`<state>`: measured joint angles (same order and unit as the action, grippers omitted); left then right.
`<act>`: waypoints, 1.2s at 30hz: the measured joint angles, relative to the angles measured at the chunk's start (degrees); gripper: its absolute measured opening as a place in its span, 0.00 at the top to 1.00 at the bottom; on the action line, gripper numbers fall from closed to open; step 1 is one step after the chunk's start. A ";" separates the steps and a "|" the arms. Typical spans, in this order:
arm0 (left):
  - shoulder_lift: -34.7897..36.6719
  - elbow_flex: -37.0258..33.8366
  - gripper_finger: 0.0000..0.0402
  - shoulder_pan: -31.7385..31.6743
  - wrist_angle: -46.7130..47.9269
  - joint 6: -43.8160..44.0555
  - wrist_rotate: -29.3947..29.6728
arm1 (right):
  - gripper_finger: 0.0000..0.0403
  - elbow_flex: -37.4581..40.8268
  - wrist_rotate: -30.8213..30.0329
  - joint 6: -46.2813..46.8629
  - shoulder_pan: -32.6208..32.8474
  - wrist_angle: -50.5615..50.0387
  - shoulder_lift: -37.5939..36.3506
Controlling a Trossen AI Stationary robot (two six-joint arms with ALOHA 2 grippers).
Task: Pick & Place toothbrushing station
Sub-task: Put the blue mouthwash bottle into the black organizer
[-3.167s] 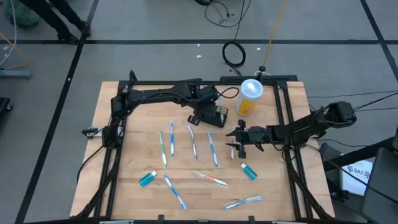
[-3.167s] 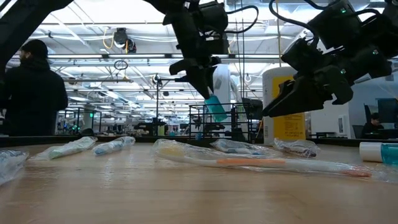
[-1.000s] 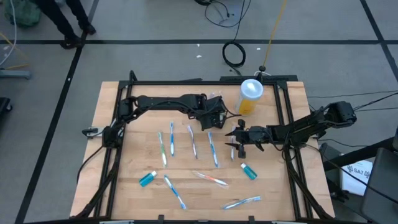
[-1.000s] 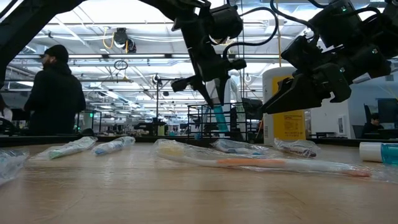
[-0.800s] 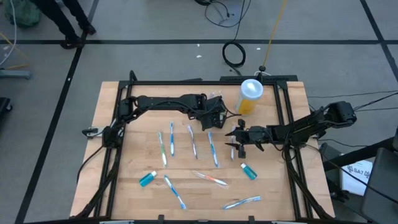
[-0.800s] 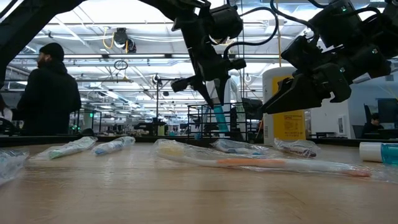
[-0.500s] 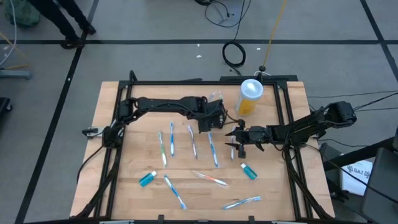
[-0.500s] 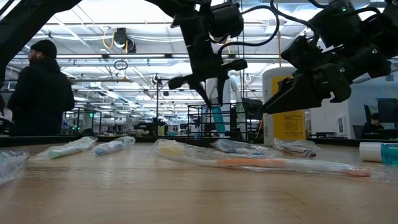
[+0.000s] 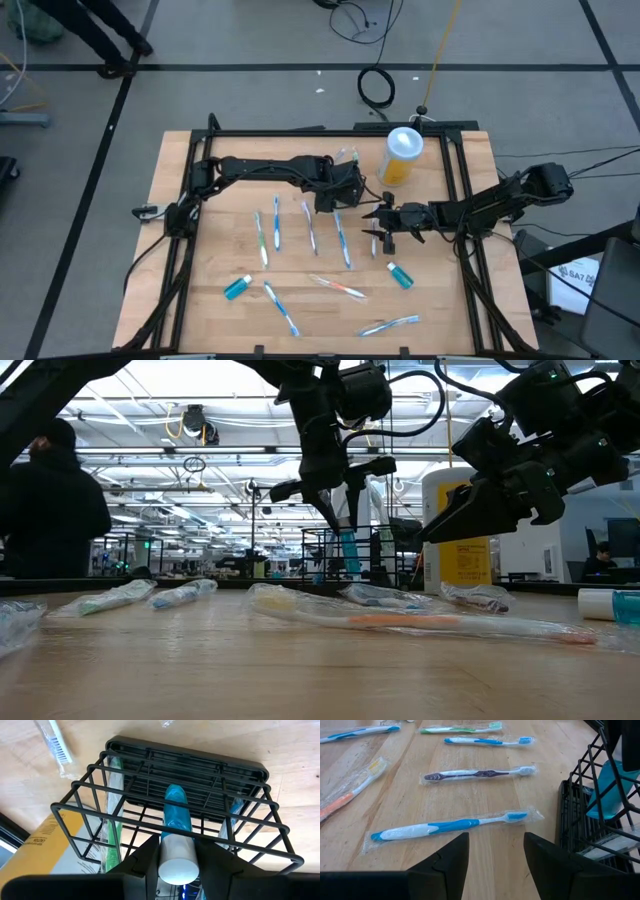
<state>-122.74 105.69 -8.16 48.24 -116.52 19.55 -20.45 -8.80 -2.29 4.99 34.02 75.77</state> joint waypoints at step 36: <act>0.31 8.26 0.72 -4.60 11.58 12.77 -11.28 | 0.55 0.00 -0.11 -1.44 -0.01 0.04 0.00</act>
<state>-122.42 113.95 -12.76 59.82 -103.75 8.27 -20.45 -8.91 -3.73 4.99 34.06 75.77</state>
